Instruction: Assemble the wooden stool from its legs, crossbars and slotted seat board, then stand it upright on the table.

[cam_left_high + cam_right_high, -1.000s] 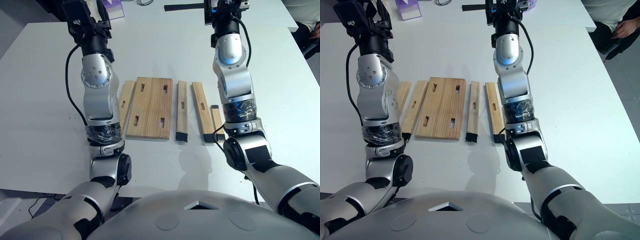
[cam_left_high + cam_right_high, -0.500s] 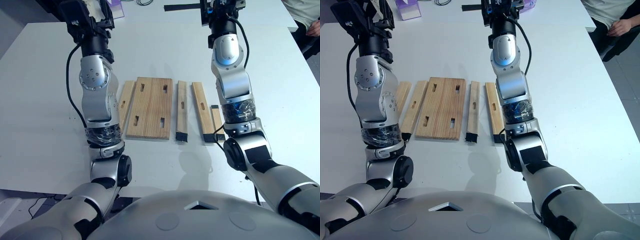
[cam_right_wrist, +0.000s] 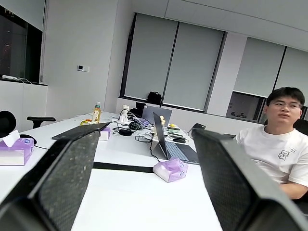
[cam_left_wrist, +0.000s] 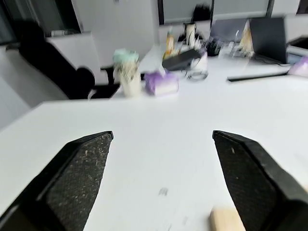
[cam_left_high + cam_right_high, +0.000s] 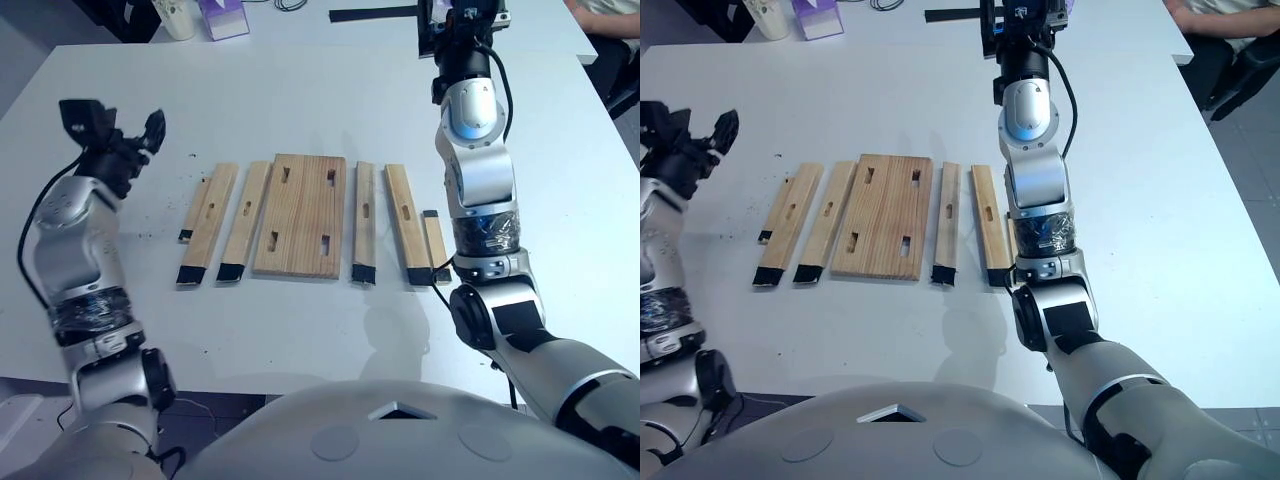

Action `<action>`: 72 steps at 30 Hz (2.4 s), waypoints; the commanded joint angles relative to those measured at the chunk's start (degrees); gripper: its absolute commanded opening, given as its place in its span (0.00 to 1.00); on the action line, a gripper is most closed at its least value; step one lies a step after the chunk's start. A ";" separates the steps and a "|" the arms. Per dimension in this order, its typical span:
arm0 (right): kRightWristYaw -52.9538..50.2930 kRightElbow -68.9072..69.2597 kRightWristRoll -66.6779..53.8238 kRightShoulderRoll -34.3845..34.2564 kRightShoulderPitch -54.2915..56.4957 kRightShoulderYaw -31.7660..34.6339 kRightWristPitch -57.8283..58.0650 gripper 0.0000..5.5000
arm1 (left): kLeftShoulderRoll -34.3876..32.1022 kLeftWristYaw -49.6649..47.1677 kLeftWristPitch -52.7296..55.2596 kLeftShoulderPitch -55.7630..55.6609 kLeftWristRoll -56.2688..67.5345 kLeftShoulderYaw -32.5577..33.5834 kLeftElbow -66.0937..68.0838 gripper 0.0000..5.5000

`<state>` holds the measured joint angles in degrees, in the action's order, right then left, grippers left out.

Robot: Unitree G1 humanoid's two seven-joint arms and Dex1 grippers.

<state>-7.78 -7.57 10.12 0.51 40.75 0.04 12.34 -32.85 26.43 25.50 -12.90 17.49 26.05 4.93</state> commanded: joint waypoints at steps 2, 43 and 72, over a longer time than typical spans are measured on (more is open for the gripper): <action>0.00 0.82 0.96 1.10 -0.84 -0.73 -0.03 0.64 | -5.48 7.35 1.88 5.16 1.38 0.69 7.05 0.70; -2.31 -1.94 1.39 2.01 -0.26 -0.43 -0.78 0.64 | -5.31 10.30 0.66 14.50 -4.58 -13.08 4.23 0.63; 19.56 0.83 -15.34 5.24 7.74 2.46 14.10 0.64 | 1.01 -0.39 8.83 -8.99 13.46 -2.74 -15.70 0.24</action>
<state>8.48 -6.63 -2.39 3.27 44.59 0.52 24.88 -34.21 27.27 32.26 -15.12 24.76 21.54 -6.89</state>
